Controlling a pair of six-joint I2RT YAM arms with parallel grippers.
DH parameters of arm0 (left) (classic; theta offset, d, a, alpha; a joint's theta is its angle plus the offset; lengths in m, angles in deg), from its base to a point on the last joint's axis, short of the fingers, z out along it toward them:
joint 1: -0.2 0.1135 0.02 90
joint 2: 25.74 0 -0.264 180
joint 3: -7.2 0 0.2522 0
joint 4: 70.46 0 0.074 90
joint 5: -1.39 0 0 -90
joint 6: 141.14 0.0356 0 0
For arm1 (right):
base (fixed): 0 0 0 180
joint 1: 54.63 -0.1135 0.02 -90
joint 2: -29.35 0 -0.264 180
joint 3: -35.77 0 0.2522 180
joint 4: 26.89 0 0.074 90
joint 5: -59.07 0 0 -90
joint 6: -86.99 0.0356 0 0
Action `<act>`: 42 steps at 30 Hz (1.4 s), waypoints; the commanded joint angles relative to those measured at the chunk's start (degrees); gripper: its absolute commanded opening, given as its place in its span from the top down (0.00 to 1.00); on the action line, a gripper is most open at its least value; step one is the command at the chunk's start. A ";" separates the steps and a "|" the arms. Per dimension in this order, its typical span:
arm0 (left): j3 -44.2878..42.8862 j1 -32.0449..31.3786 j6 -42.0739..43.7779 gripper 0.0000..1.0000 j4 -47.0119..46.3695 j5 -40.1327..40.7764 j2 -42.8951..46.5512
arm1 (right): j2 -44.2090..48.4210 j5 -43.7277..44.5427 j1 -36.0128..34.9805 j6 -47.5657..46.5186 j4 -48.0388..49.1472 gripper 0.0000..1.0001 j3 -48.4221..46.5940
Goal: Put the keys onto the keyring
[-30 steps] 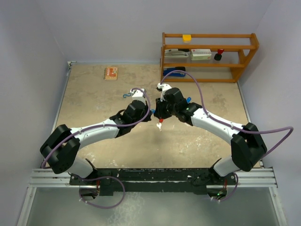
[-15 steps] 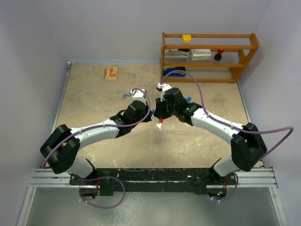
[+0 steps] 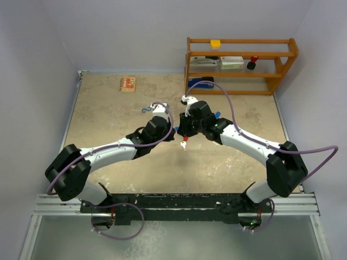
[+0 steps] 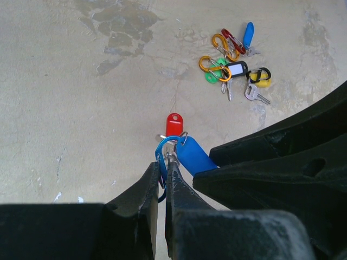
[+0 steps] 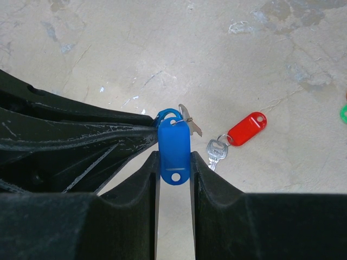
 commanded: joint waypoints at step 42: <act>3.39 -0.55 -0.02 1.00 -1.80 -0.89 4.30 | 0.63 2.47 0.06 -0.42 -0.37 0.78 -3.17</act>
